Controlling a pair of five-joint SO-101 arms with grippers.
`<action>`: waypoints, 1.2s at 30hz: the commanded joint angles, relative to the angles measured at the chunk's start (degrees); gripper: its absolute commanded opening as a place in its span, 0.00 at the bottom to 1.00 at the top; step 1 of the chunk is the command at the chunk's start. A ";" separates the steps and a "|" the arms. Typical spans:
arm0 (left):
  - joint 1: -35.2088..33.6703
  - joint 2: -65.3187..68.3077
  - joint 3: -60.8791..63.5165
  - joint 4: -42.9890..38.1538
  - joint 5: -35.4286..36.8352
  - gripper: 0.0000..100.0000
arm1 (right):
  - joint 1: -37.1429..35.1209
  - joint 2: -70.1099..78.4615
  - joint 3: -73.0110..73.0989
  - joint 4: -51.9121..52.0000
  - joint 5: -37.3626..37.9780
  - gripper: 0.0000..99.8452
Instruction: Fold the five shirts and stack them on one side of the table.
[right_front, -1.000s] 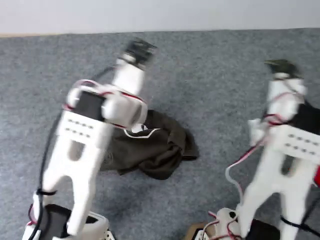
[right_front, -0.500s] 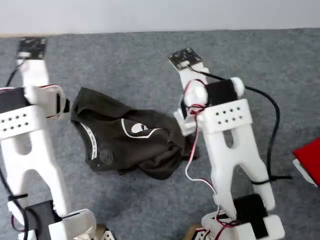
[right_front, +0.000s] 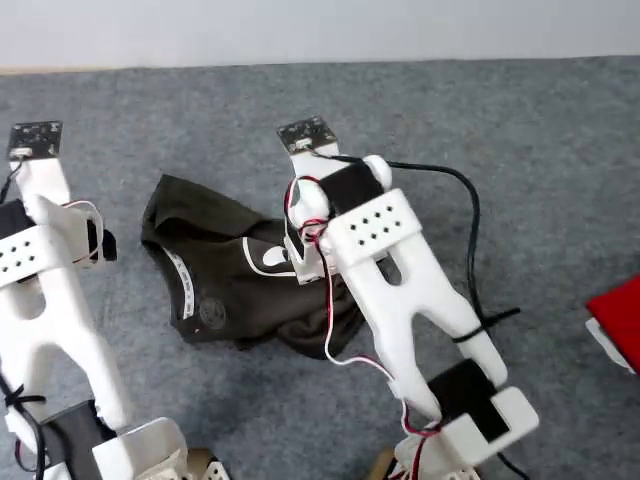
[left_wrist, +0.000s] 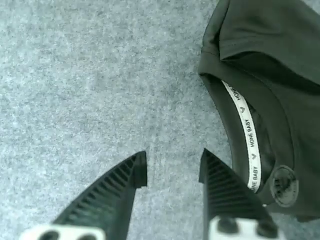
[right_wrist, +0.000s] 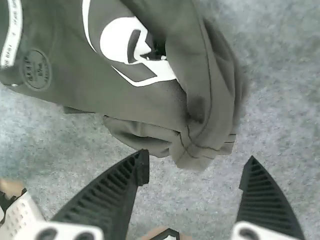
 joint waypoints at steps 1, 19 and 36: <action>-0.62 -0.79 -0.22 -1.05 -0.53 0.18 | -0.22 1.89 -2.81 2.15 -0.53 0.30; 1.93 -0.79 -0.22 -1.05 -0.18 0.18 | 6.90 7.69 -2.90 1.63 -0.18 0.18; 2.20 -0.53 -0.13 -1.05 -0.09 0.18 | 7.16 5.93 -4.48 2.15 12.04 0.01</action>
